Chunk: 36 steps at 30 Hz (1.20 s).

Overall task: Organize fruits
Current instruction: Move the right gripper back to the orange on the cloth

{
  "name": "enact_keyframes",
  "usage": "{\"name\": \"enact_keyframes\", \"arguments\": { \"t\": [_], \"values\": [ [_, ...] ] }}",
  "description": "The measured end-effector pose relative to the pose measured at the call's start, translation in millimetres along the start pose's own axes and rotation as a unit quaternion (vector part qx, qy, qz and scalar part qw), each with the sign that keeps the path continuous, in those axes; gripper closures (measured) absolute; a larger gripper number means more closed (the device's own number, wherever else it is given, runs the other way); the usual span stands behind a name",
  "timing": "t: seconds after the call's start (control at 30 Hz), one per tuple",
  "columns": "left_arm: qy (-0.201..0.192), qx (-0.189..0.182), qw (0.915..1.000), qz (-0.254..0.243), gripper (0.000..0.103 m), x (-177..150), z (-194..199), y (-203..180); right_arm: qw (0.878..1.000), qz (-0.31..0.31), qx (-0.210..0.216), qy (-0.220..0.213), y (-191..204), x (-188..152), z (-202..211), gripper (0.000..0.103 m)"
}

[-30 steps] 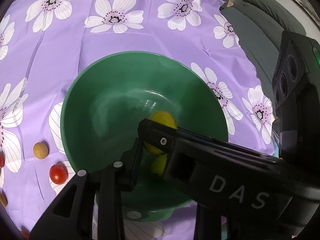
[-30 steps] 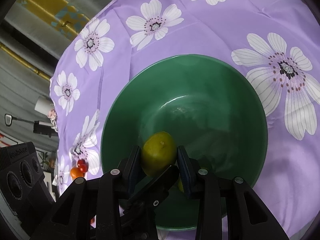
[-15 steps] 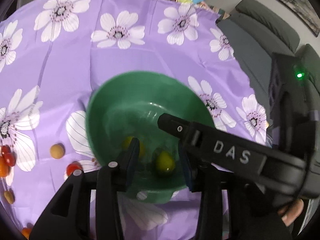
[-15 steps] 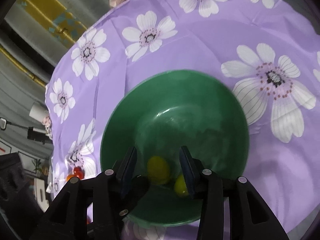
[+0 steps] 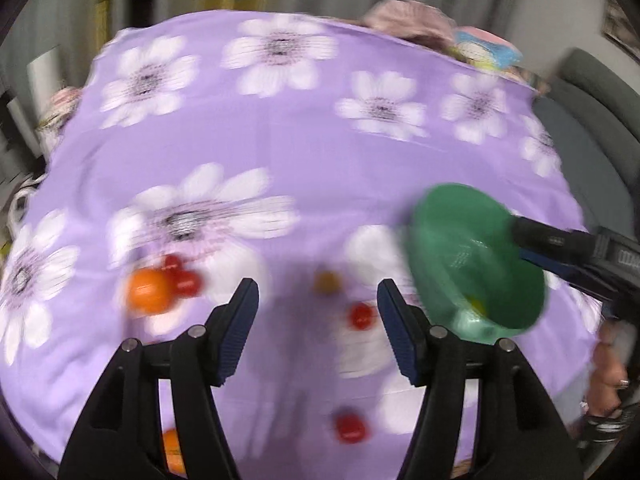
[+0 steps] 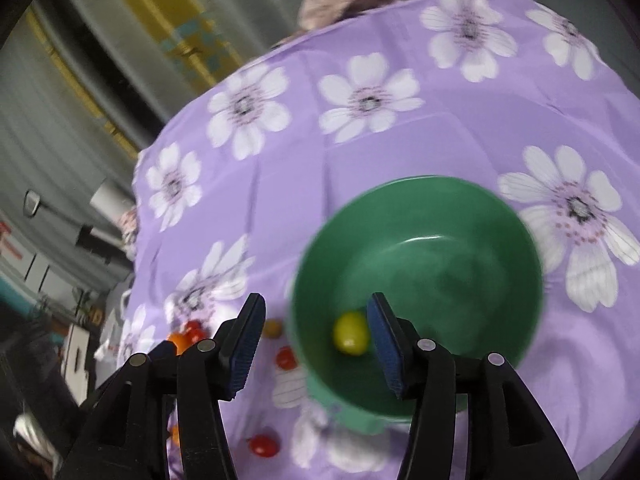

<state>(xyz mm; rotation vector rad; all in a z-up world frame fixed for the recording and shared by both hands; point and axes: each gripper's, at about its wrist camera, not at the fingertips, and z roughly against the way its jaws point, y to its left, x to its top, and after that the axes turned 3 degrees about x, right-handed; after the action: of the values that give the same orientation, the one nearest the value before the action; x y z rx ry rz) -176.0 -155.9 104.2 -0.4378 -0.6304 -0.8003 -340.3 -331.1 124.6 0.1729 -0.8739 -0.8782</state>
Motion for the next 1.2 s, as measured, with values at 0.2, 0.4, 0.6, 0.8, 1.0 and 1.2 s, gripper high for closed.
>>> {"name": "enact_keyframes", "arguments": {
  "t": [0.2,0.4,0.6,0.8,1.0,1.2],
  "values": [
    [0.003,0.031,0.9958,0.087,0.036,-13.1,-1.3,72.6,0.996,0.048,0.060,0.055,54.7,-15.3,-34.9,0.040],
    [0.011,0.056,0.9899,0.130,0.035,-16.7,-1.5,105.7,0.977,0.098,0.106,0.155,99.8,-49.7,-86.6,0.040],
    [0.038,0.071,0.9836,0.162,0.035,-22.5,-7.9,132.4,0.959,0.123,0.118,0.229,121.8,-84.0,-118.2,0.040],
    [0.037,0.068,0.9805,0.180,0.036,-23.1,-3.6,144.4,0.939,0.155,0.136,0.276,144.4,-113.4,-129.6,0.040],
    [0.037,0.069,0.9797,0.184,0.036,-23.2,-2.1,148.1,0.924,0.195,0.121,0.306,162.7,-142.2,-140.8,0.041],
    [0.037,0.068,0.9787,0.190,0.036,-24.3,-0.9,151.9,0.917,0.214,0.098,0.321,168.1,-158.4,-153.3,0.056]
  ]
}}
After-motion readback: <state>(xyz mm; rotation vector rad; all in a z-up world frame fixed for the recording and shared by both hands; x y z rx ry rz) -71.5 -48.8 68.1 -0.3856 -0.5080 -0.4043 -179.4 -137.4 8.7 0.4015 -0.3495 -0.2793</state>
